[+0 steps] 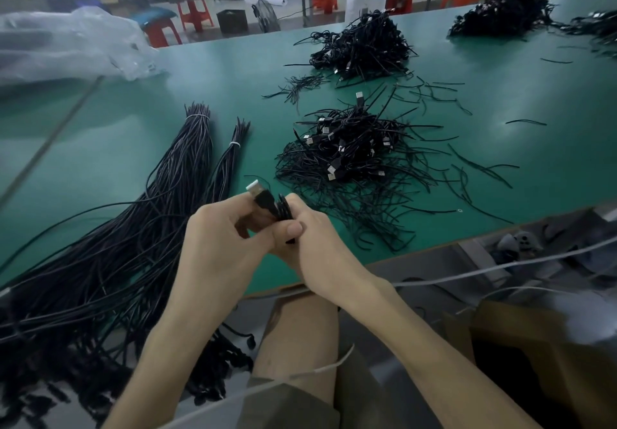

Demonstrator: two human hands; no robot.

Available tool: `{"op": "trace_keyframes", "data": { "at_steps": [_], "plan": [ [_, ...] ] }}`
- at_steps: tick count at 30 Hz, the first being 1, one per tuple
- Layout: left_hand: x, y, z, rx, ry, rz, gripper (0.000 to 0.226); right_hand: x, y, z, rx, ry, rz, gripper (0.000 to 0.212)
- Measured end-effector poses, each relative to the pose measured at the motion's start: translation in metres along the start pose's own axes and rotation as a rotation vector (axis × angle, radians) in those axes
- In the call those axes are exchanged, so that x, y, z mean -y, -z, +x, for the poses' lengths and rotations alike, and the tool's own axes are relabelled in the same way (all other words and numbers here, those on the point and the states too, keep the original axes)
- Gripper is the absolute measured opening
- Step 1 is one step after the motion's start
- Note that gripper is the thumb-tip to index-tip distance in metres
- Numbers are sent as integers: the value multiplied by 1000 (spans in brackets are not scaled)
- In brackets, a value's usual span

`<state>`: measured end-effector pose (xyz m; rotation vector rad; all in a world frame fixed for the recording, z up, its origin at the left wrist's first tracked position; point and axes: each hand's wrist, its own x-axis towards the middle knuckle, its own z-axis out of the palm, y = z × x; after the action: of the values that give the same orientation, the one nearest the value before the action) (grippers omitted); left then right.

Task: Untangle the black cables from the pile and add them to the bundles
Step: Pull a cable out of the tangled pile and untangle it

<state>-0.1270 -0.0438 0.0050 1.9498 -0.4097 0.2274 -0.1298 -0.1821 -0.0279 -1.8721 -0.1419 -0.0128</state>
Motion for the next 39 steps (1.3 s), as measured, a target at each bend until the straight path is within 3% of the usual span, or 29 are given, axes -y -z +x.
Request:
{"op": "trace_keyframes", "data": {
  "at_steps": [3, 5, 9, 12, 16, 20, 25, 28, 31, 33, 36, 39],
  "plan": [
    [9, -1, -1, -4, 95, -211, 16, -1, 4, 1, 48, 4, -59, 19],
    [17, 0, 2, -42, 131, -294, 12, 1, 7, 2, 70, 17, -91, 24],
    [30, 4, 6, -130, 197, -335, 15, 6, 13, 1, 92, 48, -133, 32],
    [37, 5, 6, -90, 216, -339, 8, 4, 15, 2, 166, 11, -180, 27],
    [45, 8, 9, -24, 296, -265, 18, -9, 12, 0, 178, -16, -387, 8],
    [50, 10, 11, 68, 370, -126, 42, -15, 6, -7, 157, 87, -614, 17],
    [61, 20, 12, 166, 425, 258, 70, -16, 5, -12, 138, 207, -786, 24],
    [61, 28, 16, 182, 362, 269, 75, -20, 6, -12, 109, 254, -822, 23],
    [55, 34, 22, 356, 16, 458, 50, -23, 6, -8, 82, 315, -881, 16],
    [51, 33, 26, 481, -127, 554, 47, -24, 7, -5, 91, 356, -952, 16],
    [52, 26, 29, 596, 7, 470, 54, -26, 8, 0, 51, 384, -1013, 26],
    [61, 18, 25, 611, 82, 189, 48, -22, 10, 5, -30, 446, -1035, 27]
  ]
}}
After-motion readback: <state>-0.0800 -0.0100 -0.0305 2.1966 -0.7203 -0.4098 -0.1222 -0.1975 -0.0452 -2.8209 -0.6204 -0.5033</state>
